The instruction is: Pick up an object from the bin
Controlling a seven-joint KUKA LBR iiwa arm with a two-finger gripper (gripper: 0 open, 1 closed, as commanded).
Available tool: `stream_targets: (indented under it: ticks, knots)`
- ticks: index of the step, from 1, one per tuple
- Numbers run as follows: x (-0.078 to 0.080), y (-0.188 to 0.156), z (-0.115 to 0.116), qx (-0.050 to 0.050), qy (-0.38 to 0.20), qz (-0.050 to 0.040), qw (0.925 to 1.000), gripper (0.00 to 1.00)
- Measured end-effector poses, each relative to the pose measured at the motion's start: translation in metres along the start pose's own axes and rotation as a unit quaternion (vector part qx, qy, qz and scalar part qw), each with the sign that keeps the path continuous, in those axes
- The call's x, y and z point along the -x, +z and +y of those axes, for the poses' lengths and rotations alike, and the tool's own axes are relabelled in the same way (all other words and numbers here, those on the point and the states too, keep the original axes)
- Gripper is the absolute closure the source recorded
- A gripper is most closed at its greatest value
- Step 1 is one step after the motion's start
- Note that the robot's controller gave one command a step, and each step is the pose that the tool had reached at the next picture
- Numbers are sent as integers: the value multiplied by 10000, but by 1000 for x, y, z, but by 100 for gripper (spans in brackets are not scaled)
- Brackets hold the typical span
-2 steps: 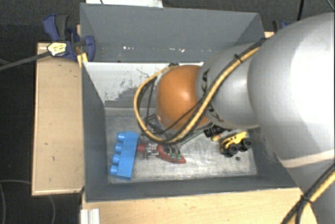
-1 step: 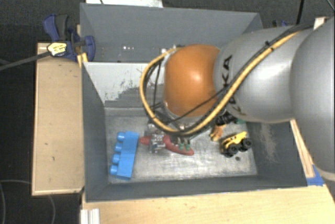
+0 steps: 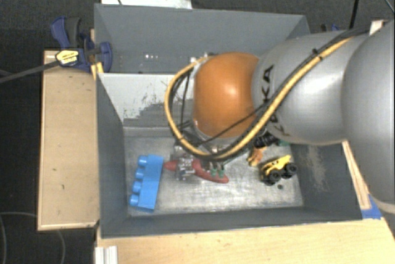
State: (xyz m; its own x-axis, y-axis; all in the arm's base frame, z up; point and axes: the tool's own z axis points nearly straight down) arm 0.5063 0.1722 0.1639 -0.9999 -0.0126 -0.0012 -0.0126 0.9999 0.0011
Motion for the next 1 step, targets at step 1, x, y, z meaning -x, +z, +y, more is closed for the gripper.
stream_targets:
  ticks: [1]
  knots:
    - [17,-43,-5,-4,26,13,10000,100]
